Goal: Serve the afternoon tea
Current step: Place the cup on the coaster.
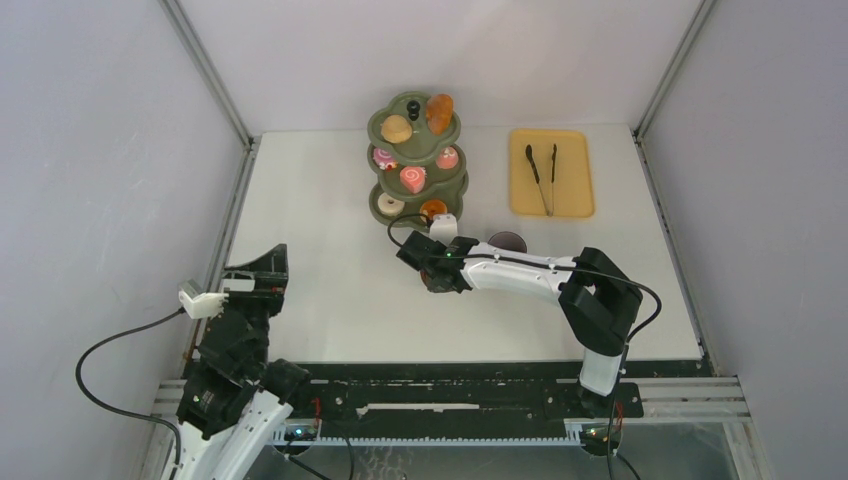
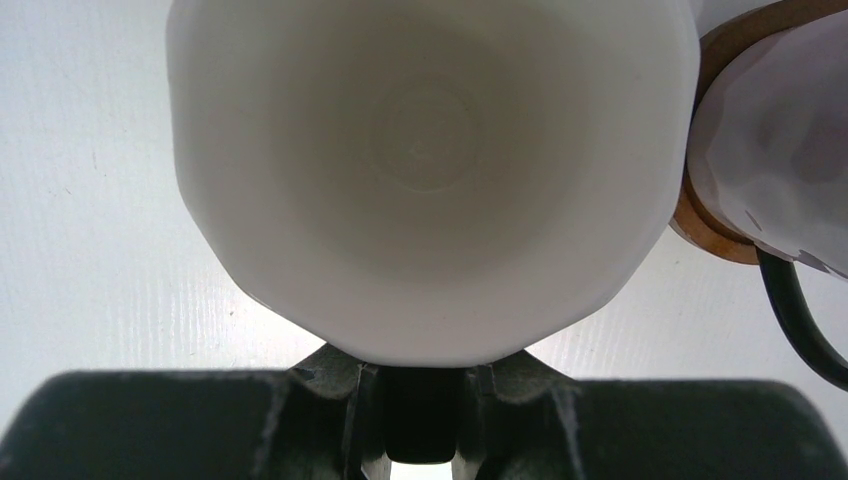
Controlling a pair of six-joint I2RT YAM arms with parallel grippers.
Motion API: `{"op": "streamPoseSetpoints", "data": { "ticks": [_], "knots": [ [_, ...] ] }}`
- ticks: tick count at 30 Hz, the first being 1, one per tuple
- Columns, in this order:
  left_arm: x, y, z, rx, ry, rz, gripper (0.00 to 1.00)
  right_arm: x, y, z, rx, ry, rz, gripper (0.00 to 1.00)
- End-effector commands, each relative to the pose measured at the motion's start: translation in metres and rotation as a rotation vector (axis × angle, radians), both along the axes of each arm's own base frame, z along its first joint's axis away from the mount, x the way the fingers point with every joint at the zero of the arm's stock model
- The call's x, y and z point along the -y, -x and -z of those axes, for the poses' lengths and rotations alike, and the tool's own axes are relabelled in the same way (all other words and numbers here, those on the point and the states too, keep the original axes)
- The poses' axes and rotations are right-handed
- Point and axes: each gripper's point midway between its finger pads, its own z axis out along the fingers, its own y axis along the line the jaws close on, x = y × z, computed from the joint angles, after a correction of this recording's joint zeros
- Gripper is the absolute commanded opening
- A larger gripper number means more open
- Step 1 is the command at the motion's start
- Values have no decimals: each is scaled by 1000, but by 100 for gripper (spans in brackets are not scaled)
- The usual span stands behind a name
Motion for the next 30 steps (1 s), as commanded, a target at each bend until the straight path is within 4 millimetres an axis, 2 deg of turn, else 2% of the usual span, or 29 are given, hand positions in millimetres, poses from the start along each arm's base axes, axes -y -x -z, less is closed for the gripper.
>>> {"op": "streamPoseSetpoints", "data": {
  "ticks": [1, 9, 22, 30],
  "knots": [
    [3, -2, 2, 5, 1, 10, 100, -6, -11, -12, 57, -47, 36, 11],
    [3, -1, 1, 6, 11, 15, 100, -6, -8, -11, 46, -47, 37, 36],
    [6, 1, 0, 6, 24, 31, 100, -5, -5, -13, 43, -45, 33, 50],
    [6, 2, -2, 5, 29, 36, 100, -11, 0, -20, 48, -64, 9, 54]
  ]
}}
